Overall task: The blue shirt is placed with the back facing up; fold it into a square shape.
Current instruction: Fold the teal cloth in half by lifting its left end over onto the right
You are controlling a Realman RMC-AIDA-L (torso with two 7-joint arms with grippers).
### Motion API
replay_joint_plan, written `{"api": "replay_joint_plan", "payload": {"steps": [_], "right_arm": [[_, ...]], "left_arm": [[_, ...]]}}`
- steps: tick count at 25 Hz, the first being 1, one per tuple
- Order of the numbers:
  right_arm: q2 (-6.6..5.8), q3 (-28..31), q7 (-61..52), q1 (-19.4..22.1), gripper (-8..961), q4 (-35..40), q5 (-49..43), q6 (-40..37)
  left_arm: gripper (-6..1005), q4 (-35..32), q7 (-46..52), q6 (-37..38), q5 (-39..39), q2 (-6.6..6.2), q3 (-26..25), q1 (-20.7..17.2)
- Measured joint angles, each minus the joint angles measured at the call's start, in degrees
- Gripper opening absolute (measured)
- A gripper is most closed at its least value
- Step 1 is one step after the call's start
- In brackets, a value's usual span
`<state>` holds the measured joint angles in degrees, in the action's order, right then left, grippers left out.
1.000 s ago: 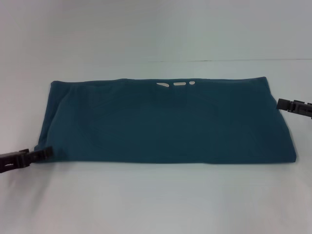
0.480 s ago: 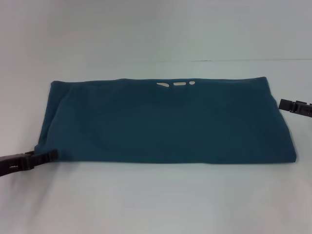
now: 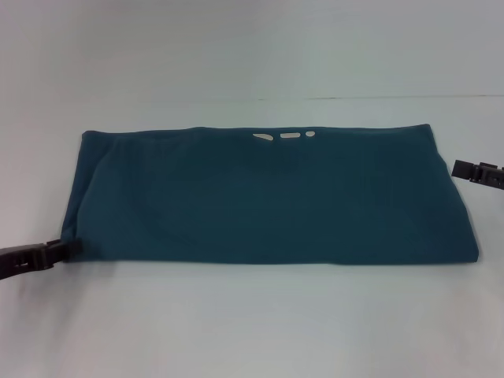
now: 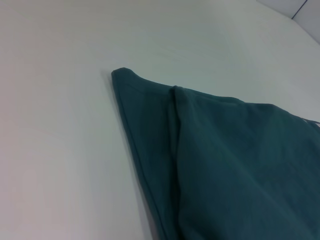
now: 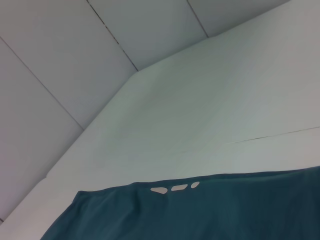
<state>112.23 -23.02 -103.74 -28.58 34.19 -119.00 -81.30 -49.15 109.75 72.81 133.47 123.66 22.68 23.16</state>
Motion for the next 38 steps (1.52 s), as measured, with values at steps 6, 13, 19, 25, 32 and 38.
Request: {"api": "replay_joint_plan", "payload": {"steps": [6,13,19,25,32,38], "right_arm": [[0.07,0.0,0.1,0.1,924,0.0,0.0,0.0],[0.02,0.0,0.1,0.4,923,0.0,0.0,0.0],[-0.21,-0.5,-0.7,0.7,912,0.0,-1.6,0.0],[-1.01,-0.7,-5.1,0.8,901,0.0,-7.0,0.1],[-1.14,-0.8,-8.3,1.1,888,0.0,-10.9,0.6],[-0.92,-0.7,-9.0,1.3,847,-0.9,-12.2,2.6]], "left_arm": [[363,0.0,0.2,-0.7,0.1,-0.02,0.0,0.1],[146,-0.1,0.2,-0.9,0.2,-0.09,0.1,0.4],[-2,-0.3,0.4,-0.3,0.2,-0.16,0.1,0.5],[0,-0.4,0.5,0.7,0.2,-0.17,0.1,0.6],[1,-0.8,0.7,0.9,0.2,-0.18,0.1,0.6],[1,-0.8,0.6,0.9,0.2,-0.21,0.1,0.6]]}}
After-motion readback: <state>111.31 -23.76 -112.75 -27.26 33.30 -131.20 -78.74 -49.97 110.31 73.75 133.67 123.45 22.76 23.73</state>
